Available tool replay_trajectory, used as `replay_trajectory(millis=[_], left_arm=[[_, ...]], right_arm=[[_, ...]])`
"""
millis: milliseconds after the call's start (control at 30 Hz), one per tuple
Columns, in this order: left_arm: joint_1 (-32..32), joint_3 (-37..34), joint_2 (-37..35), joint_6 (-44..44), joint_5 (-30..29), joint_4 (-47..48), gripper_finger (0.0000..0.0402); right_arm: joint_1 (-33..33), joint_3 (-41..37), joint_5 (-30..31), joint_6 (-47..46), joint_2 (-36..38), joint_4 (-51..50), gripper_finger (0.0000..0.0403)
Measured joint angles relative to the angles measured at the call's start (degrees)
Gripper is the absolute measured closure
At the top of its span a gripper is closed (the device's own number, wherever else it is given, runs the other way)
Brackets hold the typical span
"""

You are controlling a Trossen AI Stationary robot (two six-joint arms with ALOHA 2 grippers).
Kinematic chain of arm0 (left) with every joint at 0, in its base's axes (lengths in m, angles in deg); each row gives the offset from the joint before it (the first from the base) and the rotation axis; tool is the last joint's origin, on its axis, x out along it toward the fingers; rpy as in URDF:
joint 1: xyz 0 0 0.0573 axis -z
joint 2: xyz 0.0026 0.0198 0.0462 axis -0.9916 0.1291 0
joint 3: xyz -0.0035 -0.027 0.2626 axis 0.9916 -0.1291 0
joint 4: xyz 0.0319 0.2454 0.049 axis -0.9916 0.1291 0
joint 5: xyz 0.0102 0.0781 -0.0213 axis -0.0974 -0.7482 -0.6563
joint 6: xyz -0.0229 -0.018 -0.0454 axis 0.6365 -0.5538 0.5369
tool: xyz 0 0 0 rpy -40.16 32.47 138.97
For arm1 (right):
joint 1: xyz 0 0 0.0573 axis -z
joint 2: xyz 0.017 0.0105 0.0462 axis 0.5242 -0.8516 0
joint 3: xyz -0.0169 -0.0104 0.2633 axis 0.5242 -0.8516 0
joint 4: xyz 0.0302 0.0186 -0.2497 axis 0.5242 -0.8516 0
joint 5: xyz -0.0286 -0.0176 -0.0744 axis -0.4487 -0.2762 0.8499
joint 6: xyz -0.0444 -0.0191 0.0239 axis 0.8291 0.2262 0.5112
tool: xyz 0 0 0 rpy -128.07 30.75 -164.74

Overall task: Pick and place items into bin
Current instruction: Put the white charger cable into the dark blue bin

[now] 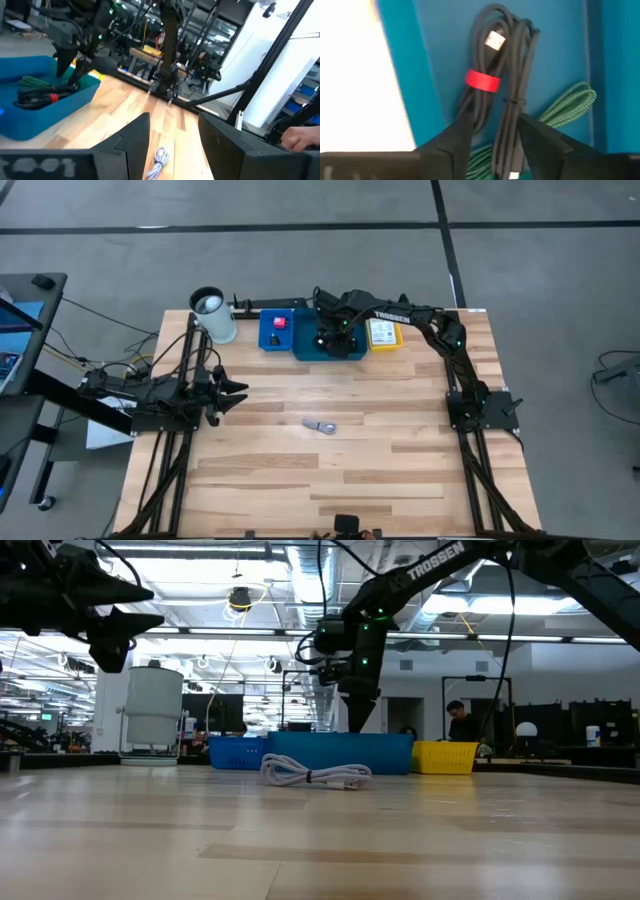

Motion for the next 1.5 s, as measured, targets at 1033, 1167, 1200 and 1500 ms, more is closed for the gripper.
replay_trajectory(millis=[1033, 1167, 1200, 1500], left_arm=[[0.1, 0.0, 0.2, -5.5, 12.8, 2.0, 0.0242], [0.1, -0.1, 0.2, -5.7, 12.8, 2.0, 0.0242], [0.1, -0.1, 0.2, -5.7, 12.8, 2.0, 0.0242], [0.1, -0.1, 0.2, -5.4, 12.8, 2.0, 0.0242]], right_arm=[[-28.2, 4.2, -0.9, -29.8, 2.1, -6.2, 0.0199], [-30.6, 1.7, -4.6, -33.1, 2.1, -2.8, 0.0192], [-31.1, 1.1, -5.1, -33.5, 2.1, -1.9, 0.019], [-33.3, -3.0, -5.7, -36.1, 2.0, 4.5, 0.0183]])
